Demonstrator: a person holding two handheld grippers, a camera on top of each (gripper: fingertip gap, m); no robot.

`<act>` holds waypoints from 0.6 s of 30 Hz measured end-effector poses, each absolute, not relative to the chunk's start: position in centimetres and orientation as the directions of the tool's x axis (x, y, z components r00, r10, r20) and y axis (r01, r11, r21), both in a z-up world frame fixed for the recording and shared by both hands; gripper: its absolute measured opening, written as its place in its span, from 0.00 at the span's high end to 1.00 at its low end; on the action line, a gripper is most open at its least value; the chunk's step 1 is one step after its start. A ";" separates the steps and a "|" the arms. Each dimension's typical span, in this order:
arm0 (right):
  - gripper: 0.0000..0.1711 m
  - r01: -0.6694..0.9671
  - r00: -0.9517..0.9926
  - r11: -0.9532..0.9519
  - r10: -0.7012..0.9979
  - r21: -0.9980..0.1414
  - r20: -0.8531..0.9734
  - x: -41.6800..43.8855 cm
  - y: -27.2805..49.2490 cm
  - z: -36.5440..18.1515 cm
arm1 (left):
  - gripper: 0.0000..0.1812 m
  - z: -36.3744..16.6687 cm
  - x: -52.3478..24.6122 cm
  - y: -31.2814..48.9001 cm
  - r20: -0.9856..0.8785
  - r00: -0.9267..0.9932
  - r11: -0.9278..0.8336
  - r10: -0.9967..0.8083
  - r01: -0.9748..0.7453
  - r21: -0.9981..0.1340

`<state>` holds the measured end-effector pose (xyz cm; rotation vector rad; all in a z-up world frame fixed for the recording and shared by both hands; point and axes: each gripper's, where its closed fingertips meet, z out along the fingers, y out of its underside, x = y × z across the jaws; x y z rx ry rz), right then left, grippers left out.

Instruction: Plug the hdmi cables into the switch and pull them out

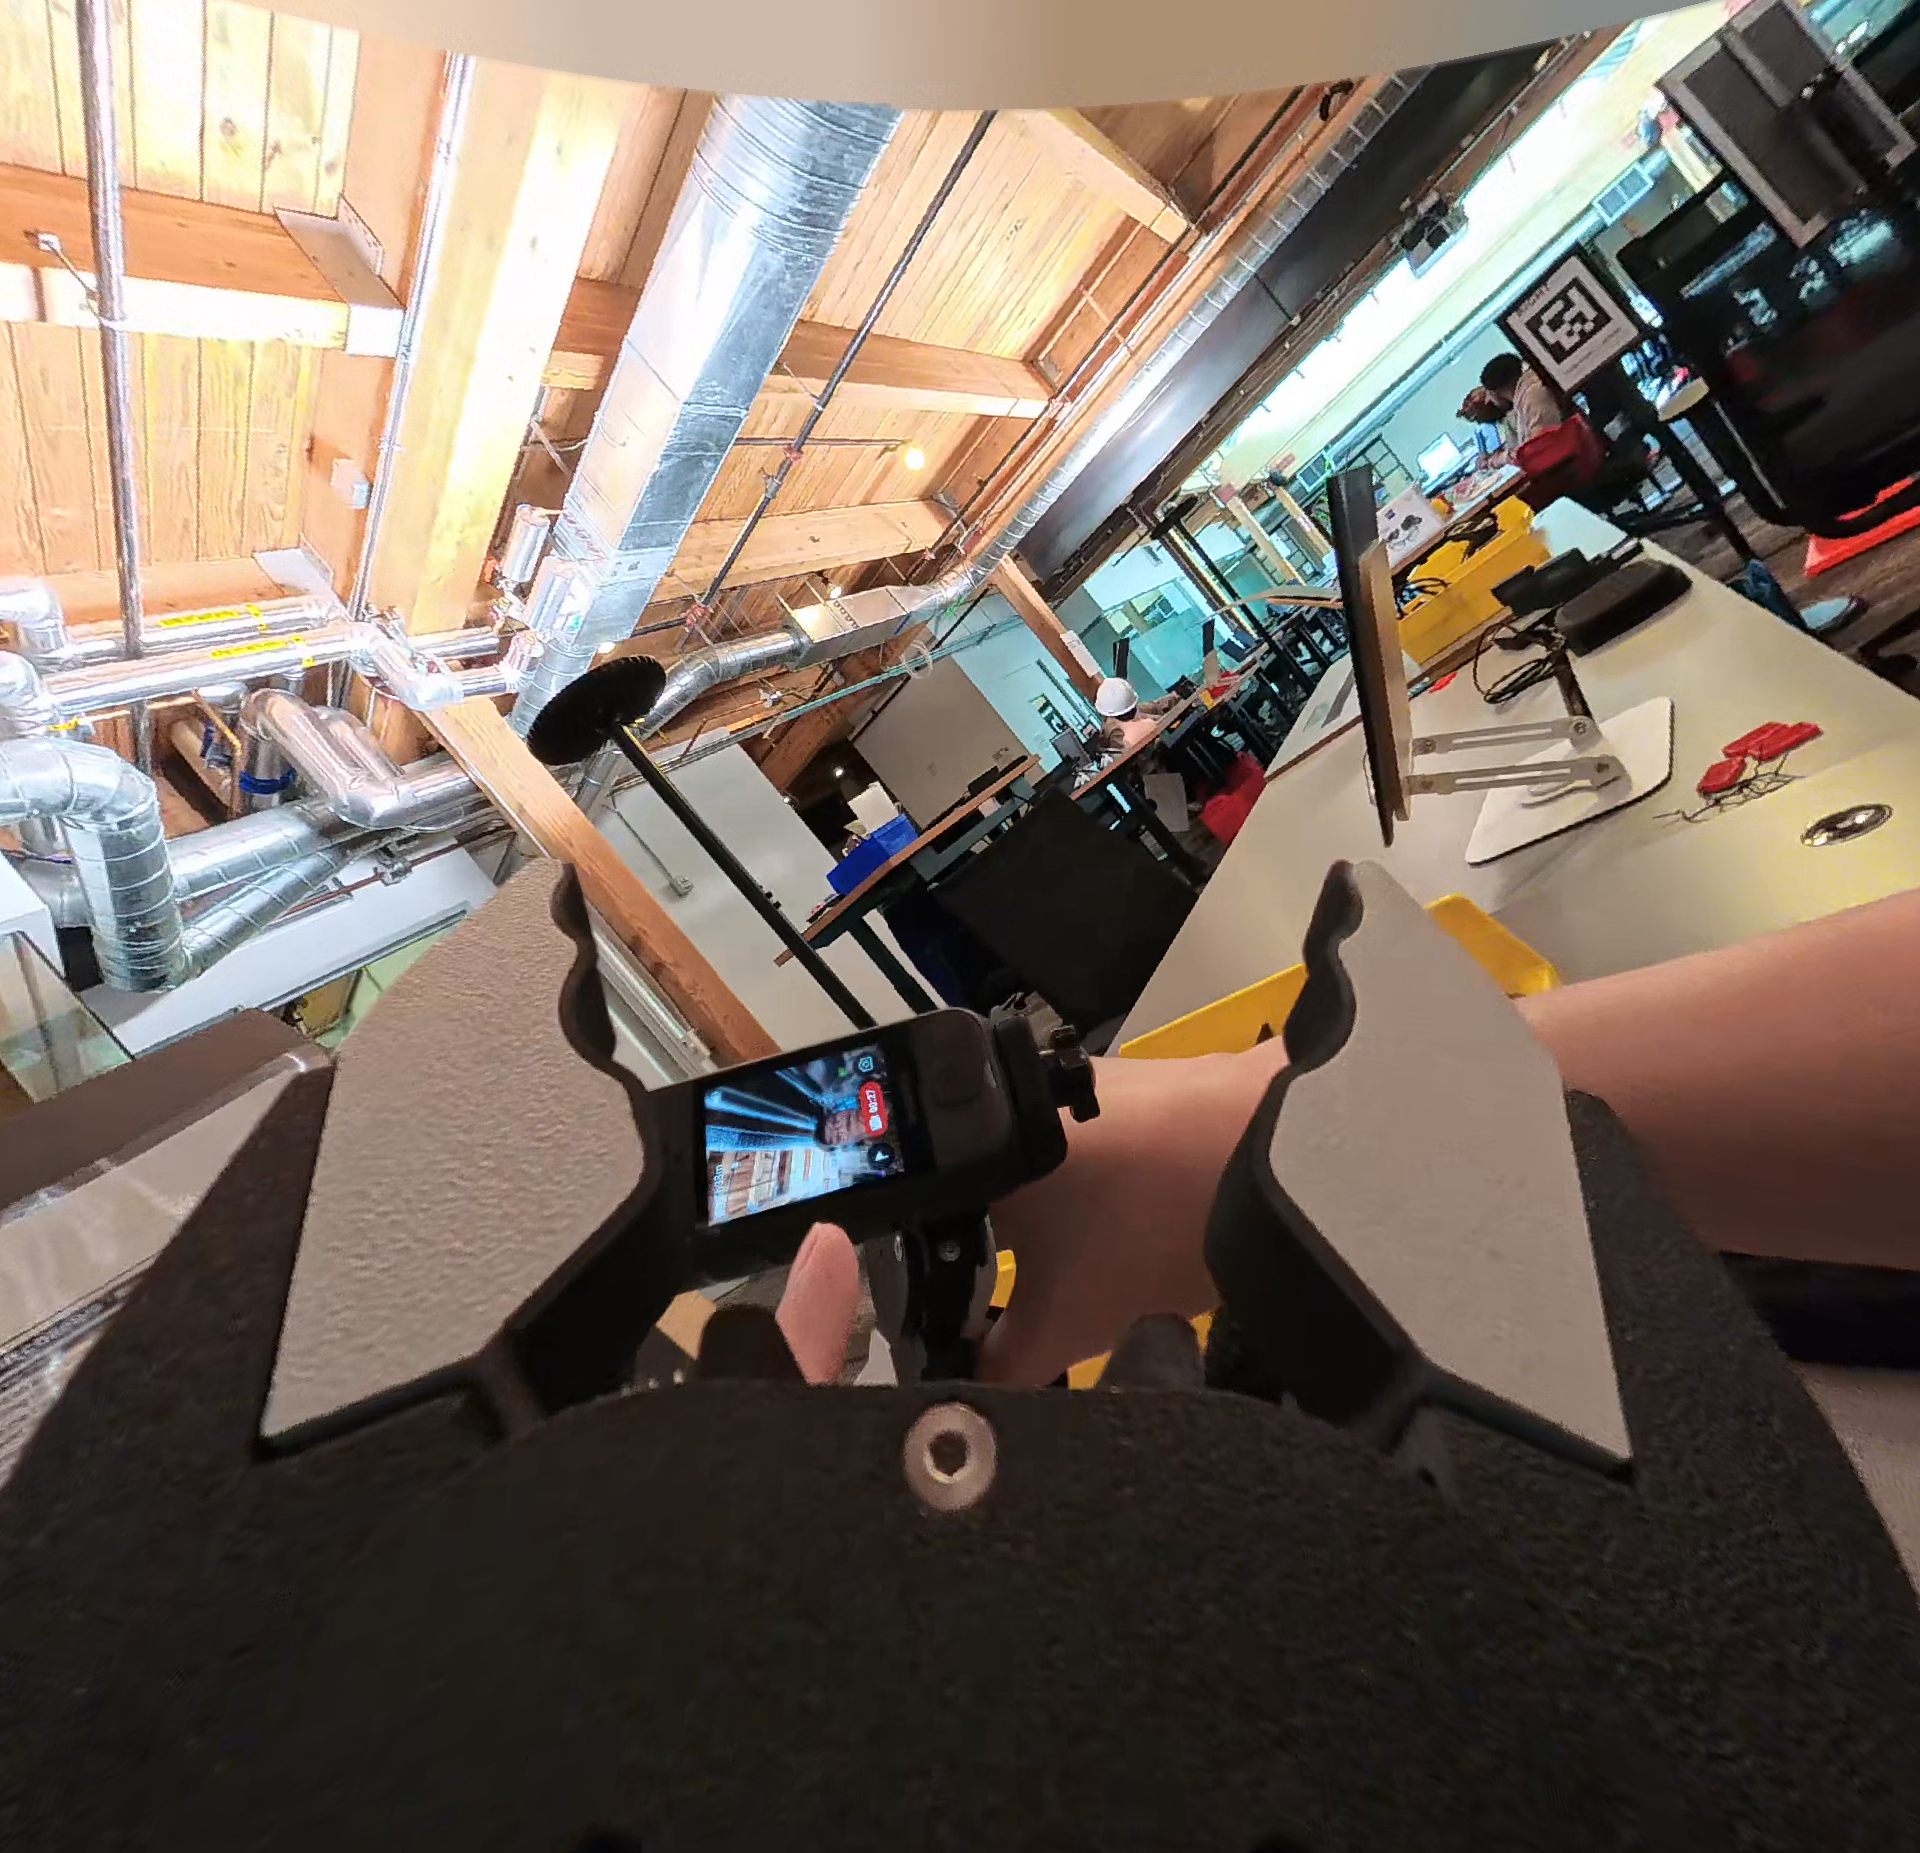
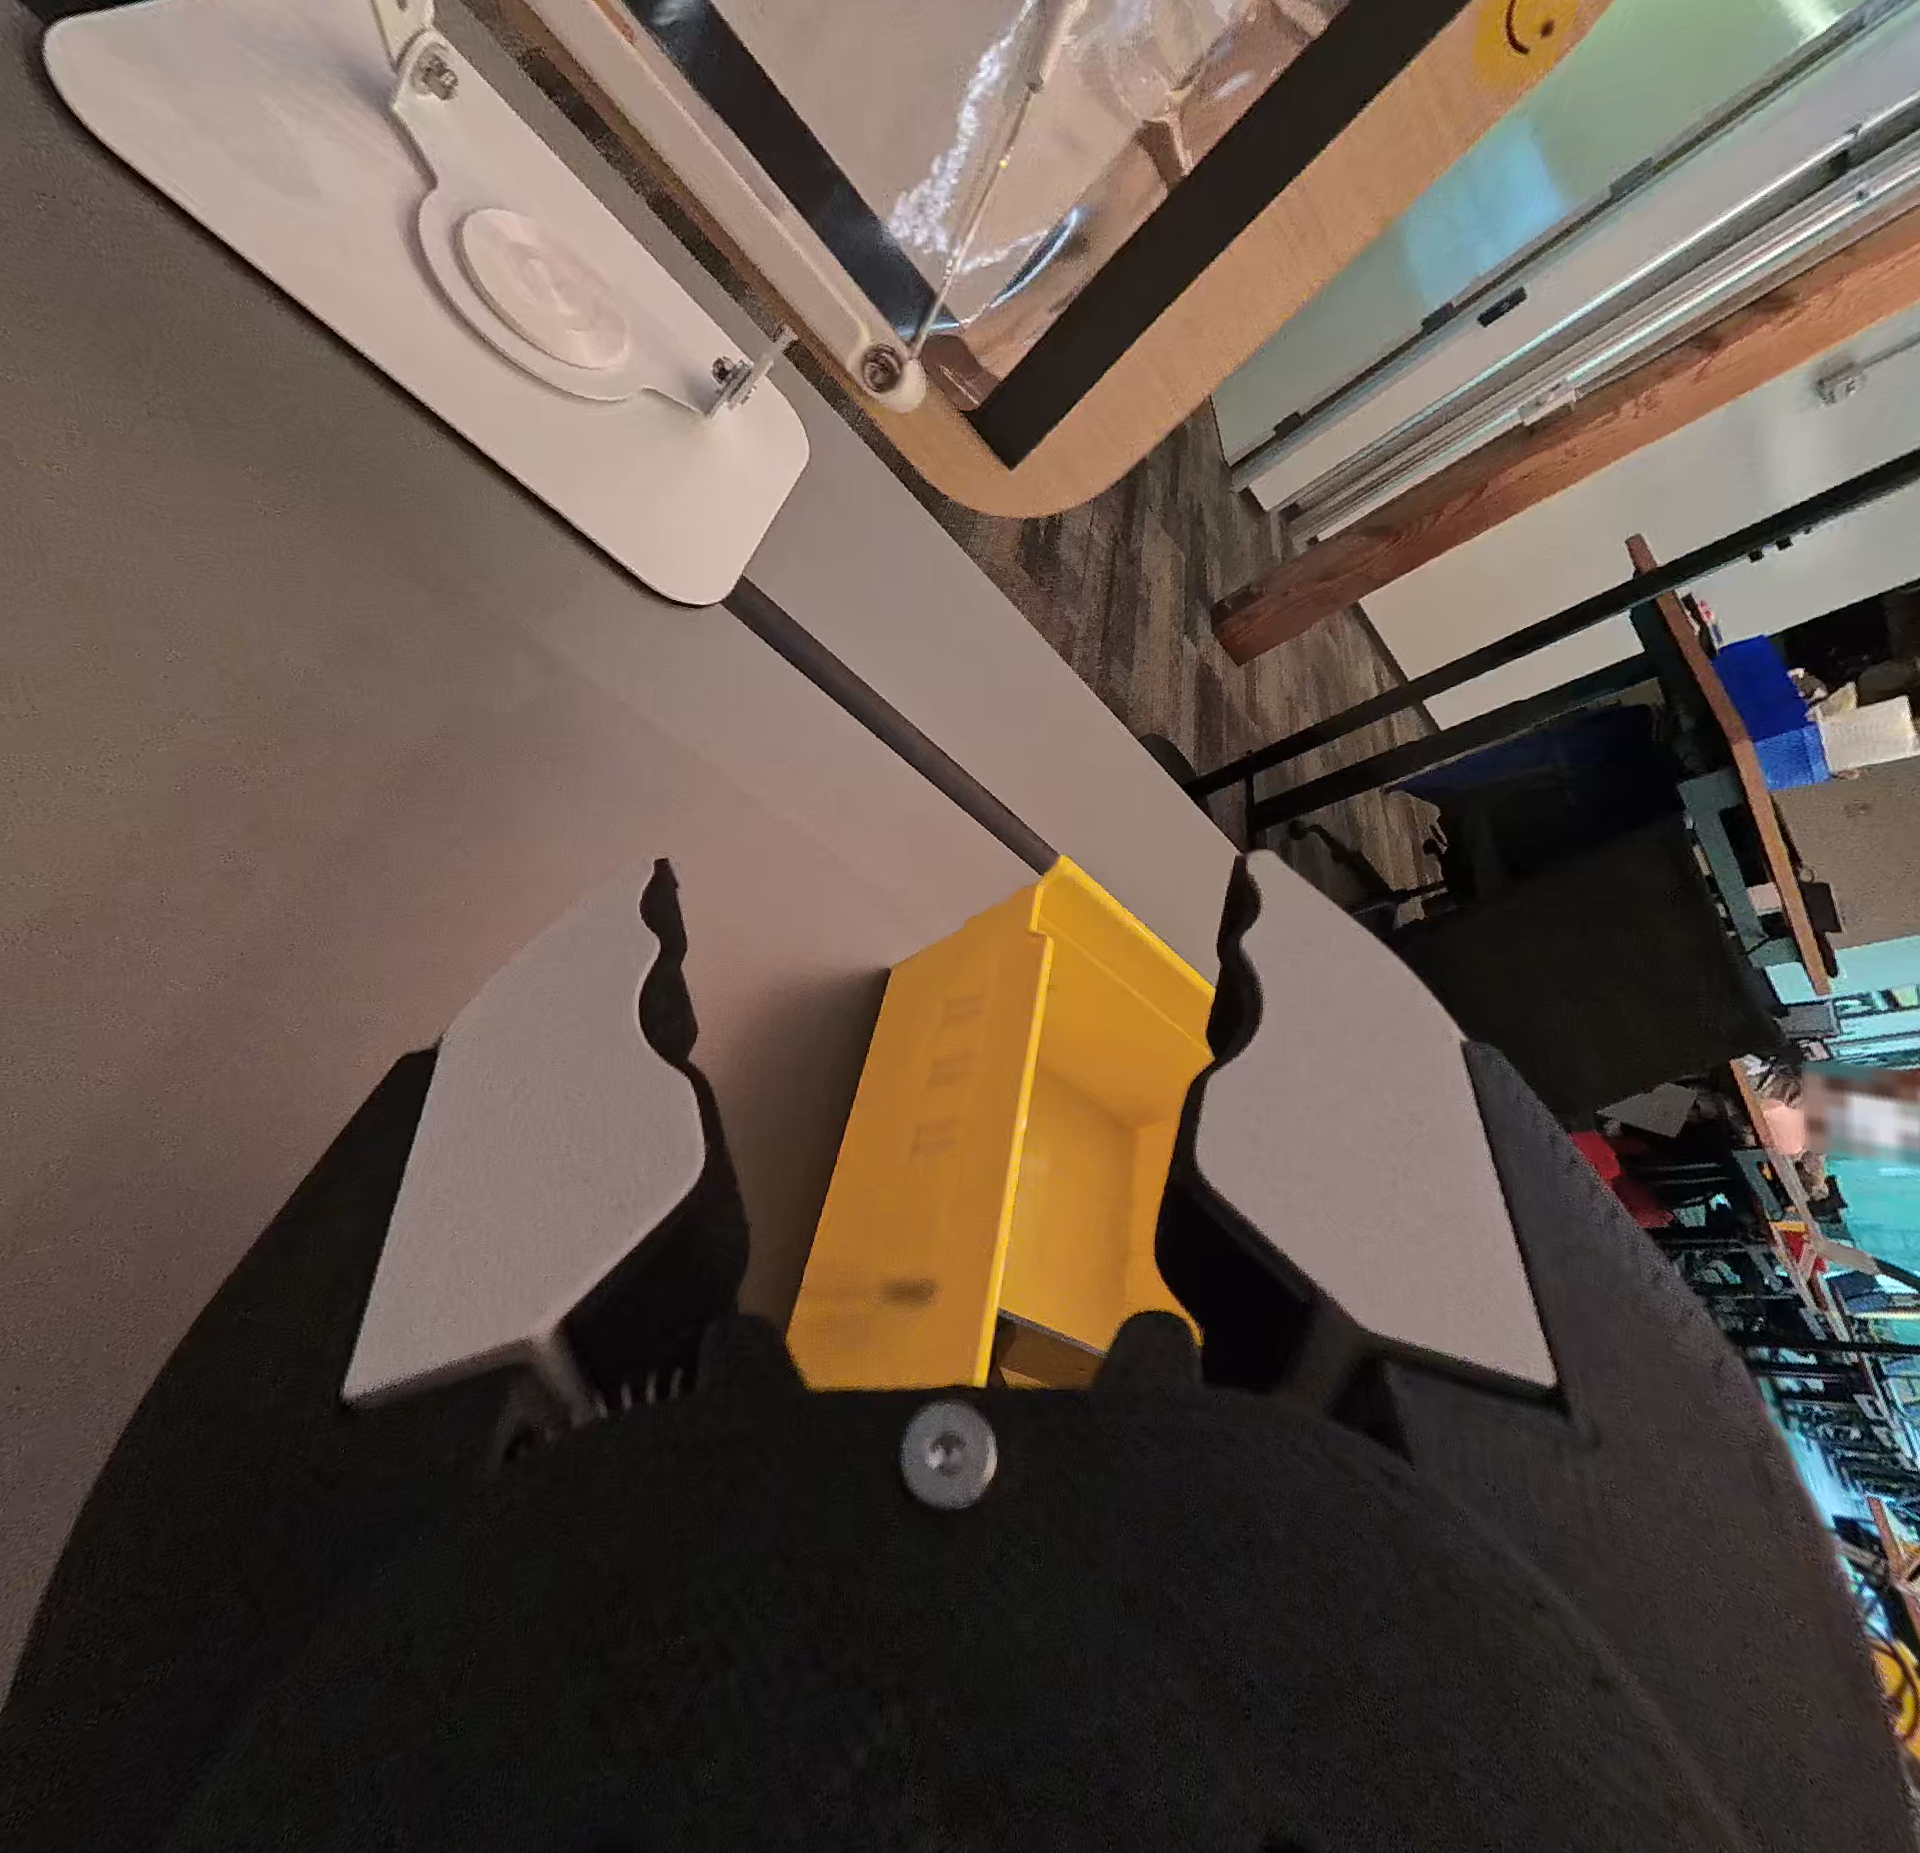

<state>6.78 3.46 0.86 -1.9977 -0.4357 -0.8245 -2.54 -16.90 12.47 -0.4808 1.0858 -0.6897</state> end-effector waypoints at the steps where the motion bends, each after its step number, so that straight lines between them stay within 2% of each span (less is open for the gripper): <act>1: 0.42 0.592 0.714 -0.526 -0.012 -0.611 0.701 6.5 3.5 0.9 | 0.30 12.3 -2.5 -16.8 -0.640 0.298 0.705 -0.709 0.261 -0.659; 11: 0.42 0.614 0.689 -0.520 -0.013 -0.593 0.725 6.1 3.6 0.7 | 0.30 12.1 -2.3 -17.6 -0.653 0.280 0.710 -0.704 0.249 -0.659; 18: 0.42 0.666 0.620 -0.529 0.000 -0.526 0.785 5.3 3.7 0.0 | 0.31 11.9 -2.1 -17.9 -0.668 0.270 0.720 -0.694 0.232 -0.654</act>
